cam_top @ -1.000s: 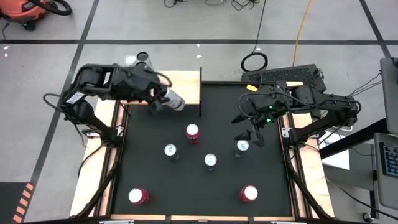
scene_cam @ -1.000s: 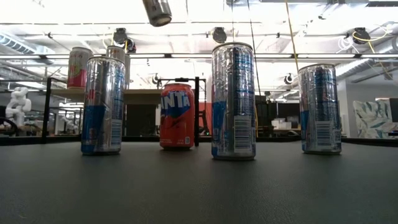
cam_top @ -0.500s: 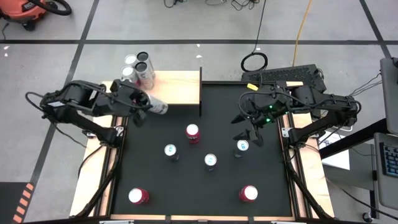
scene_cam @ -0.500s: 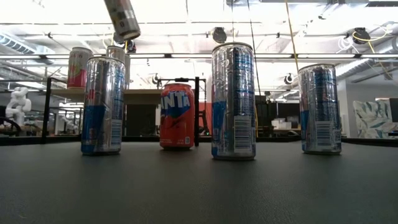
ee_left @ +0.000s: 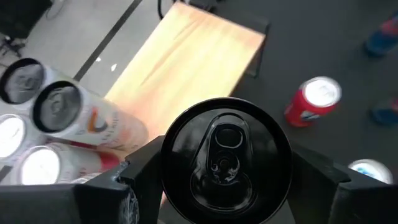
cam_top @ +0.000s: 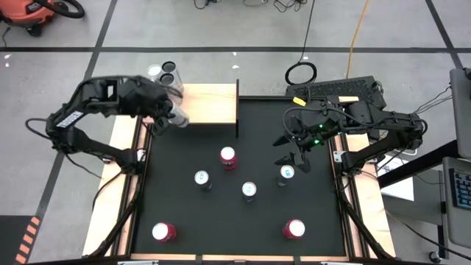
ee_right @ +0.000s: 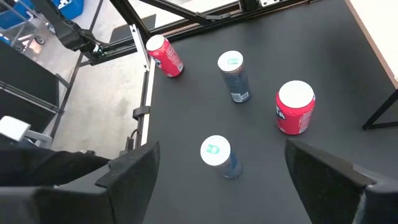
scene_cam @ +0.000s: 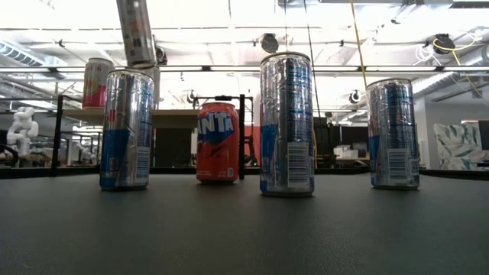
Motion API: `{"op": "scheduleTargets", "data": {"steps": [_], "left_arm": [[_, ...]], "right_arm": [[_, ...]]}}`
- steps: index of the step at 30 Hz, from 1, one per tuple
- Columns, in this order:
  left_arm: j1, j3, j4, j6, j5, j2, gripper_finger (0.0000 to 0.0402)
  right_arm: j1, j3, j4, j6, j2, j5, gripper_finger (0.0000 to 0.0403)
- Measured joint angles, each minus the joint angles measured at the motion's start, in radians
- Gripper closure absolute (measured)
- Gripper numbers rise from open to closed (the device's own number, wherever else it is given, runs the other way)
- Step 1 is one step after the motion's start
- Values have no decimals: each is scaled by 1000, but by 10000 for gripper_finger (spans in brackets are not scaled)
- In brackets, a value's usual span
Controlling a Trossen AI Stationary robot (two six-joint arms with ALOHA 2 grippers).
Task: Place canned beverage on shelf
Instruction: Put the white yellow soda can on the shelf aligned with the other white yellow soda cans
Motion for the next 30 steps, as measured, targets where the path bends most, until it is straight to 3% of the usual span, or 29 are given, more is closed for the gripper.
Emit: {"op": "scheduleTargets", "data": {"steps": [8,14,23,30], "left_arm": [[201,0,2,309,118,43,148],[279,1,-23,475,168,103,148],[334,1,-55,525,168,162,148],[375,1,-57,516,188,139,148]], "right_arm": [[0,0,0,0,0,0,79],[0,0,0,9,0,-1,79],[20,0,-1,25,0,-2,79],[25,0,-2,43,0,-2,79]]}}
